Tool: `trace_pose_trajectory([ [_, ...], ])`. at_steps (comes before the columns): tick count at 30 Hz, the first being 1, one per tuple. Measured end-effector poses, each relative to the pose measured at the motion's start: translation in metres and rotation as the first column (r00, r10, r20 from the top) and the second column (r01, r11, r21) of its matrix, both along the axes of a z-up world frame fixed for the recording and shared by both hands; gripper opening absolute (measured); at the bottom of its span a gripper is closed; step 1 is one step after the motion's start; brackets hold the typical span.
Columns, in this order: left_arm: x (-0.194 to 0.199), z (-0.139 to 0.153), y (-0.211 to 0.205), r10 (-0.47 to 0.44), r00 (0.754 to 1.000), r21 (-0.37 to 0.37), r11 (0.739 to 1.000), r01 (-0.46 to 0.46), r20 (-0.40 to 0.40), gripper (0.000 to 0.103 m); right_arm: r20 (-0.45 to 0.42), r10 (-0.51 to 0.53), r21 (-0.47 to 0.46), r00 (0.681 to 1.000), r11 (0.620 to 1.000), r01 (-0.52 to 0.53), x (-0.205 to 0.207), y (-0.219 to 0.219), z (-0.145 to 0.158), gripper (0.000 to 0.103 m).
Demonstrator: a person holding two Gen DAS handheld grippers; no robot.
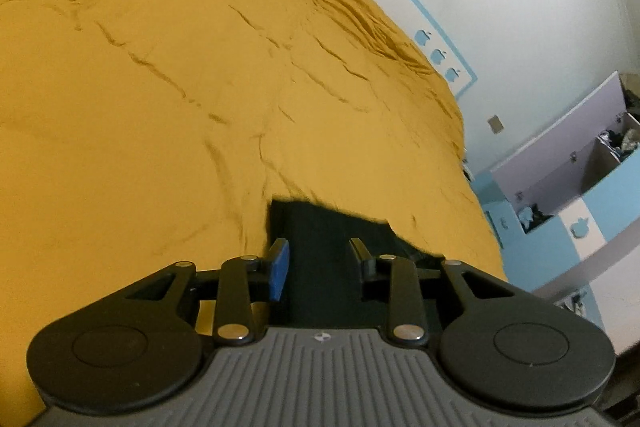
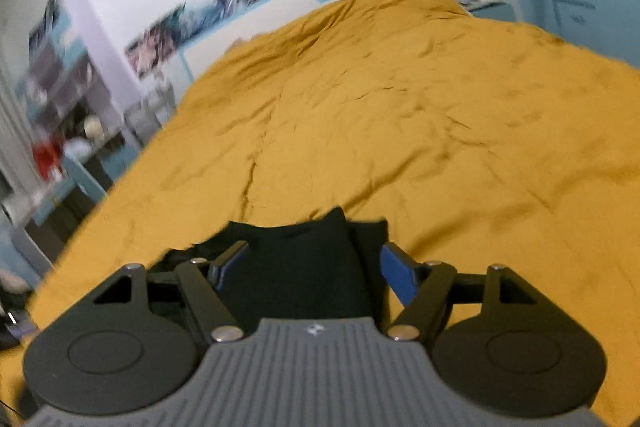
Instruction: Fold small clothes
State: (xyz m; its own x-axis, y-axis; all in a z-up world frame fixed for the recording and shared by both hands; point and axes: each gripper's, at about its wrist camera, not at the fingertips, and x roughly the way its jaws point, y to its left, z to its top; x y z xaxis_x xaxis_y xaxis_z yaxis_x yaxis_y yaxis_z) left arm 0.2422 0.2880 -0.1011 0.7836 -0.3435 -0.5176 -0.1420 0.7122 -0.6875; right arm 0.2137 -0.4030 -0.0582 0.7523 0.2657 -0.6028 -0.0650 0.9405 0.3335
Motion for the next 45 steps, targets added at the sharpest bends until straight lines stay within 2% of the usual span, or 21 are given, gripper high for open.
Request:
trace_pose_trajectory([
  [3, 0.031, -0.017, -0.003, -0.01, 0.999, -0.006, 1.0, 0.009, -0.034, 0.036, -0.06, -0.012, -0.082, 0.998, 0.997, 0.007, 0.049, 0.012, -0.018, 0.069],
  [6, 0.049, -0.032, -0.003, -0.022, 0.996, 0.007, 1.0, 0.023, -0.086, 0.036, -0.129, -0.002, -0.086, 0.992, 0.996, -0.009, 0.079, 0.013, -0.038, 0.069],
  [9, 0.061, -0.042, -0.008, -0.04, 0.993, 0.002, 0.999, 0.04, -0.114, 0.036, -0.16, 0.013, -0.122, 0.987, 0.992, -0.033, 0.093, 0.017, -0.053, 0.069],
  [14, 0.076, -0.05, -0.013, -0.065, 0.989, 0.021, 0.997, 0.068, -0.13, 0.036, -0.213, 0.047, -0.071, 0.976, 0.995, -0.064, 0.102, 0.029, -0.07, 0.068],
  [15, 0.077, -0.049, -0.016, -0.072, 0.99, 0.034, 0.996, 0.077, -0.124, 0.035, -0.209, 0.053, -0.083, 0.976, 0.994, -0.071, 0.103, 0.032, -0.072, 0.058],
  [16, 0.076, -0.048, -0.019, -0.079, 0.991, 0.051, 0.995, 0.084, -0.106, 0.009, -0.201, 0.052, -0.106, 0.978, 0.992, -0.074, 0.102, 0.036, -0.072, 0.032],
  [17, 0.073, -0.045, -0.023, -0.081, 0.993, 0.067, 0.994, 0.086, -0.08, 0.007, -0.198, 0.057, -0.123, 0.979, 0.989, -0.083, 0.103, 0.039, -0.073, 0.022],
  [19, 0.064, -0.036, -0.023, -0.071, 0.997, 0.073, 0.995, 0.073, -0.027, 0.006, -0.198, 0.047, -0.126, 0.979, 0.989, -0.073, 0.104, 0.041, -0.072, 0.015],
  [22, 0.052, -0.023, -0.019, -0.023, 0.999, 0.028, 0.999, 0.022, 0.049, 0.006, -0.135, 0.029, -0.087, 0.99, 0.995, -0.041, 0.099, 0.04, -0.061, 0.01],
  [24, 0.05, -0.016, -0.021, -0.012, 0.997, 0.052, 0.999, 0.008, 0.08, 0.004, -0.069, 0.006, -0.08, 0.998, 0.997, -0.011, 0.096, 0.038, -0.052, 0.008],
  [26, 0.057, -0.019, -0.021, 0.001, 0.997, 0.063, 0.998, -0.005, 0.075, 0.004, -0.047, -0.018, -0.089, 0.999, 0.996, 0.014, 0.098, 0.036, -0.053, 0.008],
  [27, 0.062, -0.025, -0.018, 0.01, 0.998, 0.05, 0.999, -0.013, 0.059, 0.004, -0.055, -0.032, -0.1, 0.998, 0.995, 0.027, 0.101, 0.035, -0.058, 0.008],
  [30, 0.075, -0.051, -0.018, 0.017, 0.999, 0.071, 0.997, -0.015, -0.036, 0.004, -0.118, -0.066, -0.125, 0.991, 0.991, 0.051, 0.112, 0.031, -0.082, 0.009],
  [32, 0.078, -0.068, -0.017, 0.028, 0.995, 0.039, 0.999, -0.024, -0.095, 0.005, -0.157, -0.087, -0.116, 0.984, 0.991, 0.069, 0.116, 0.028, -0.099, 0.009],
  [34, 0.076, -0.072, -0.012, 0.042, 0.993, 0.009, 0.999, -0.041, -0.107, 0.009, -0.153, -0.101, -0.093, 0.983, 0.992, 0.088, 0.115, 0.024, -0.106, 0.01],
  [35, 0.076, -0.07, -0.011, 0.042, 0.993, 0.0, 0.999, -0.042, -0.111, 0.012, -0.153, -0.099, -0.087, 0.983, 0.992, 0.087, 0.115, 0.023, -0.106, 0.011],
  [37, 0.074, -0.06, -0.007, 0.051, 0.992, 0.004, 0.999, -0.051, -0.119, 0.013, -0.147, -0.105, -0.099, 0.984, 0.991, 0.091, 0.115, 0.023, -0.101, 0.018],
  [40, 0.059, -0.025, -0.004, 0.05, 0.997, 0.031, 0.998, -0.048, -0.067, 0.014, -0.101, -0.118, -0.156, 0.988, 0.982, 0.102, 0.106, 0.033, -0.079, 0.03],
  [42, 0.041, -0.001, -0.006, 0.031, 0.999, 0.031, 0.999, -0.03, -0.035, 0.014, -0.079, -0.094, -0.166, 0.992, 0.983, 0.08, 0.09, 0.041, -0.06, 0.03],
  [45, 0.011, 0.028, -0.026, -0.03, 1.0, 0.024, 0.999, 0.03, 0.001, 0.025, -0.052, 0.002, -0.118, 0.999, 0.993, -0.008, 0.052, 0.06, -0.03, 0.03],
])
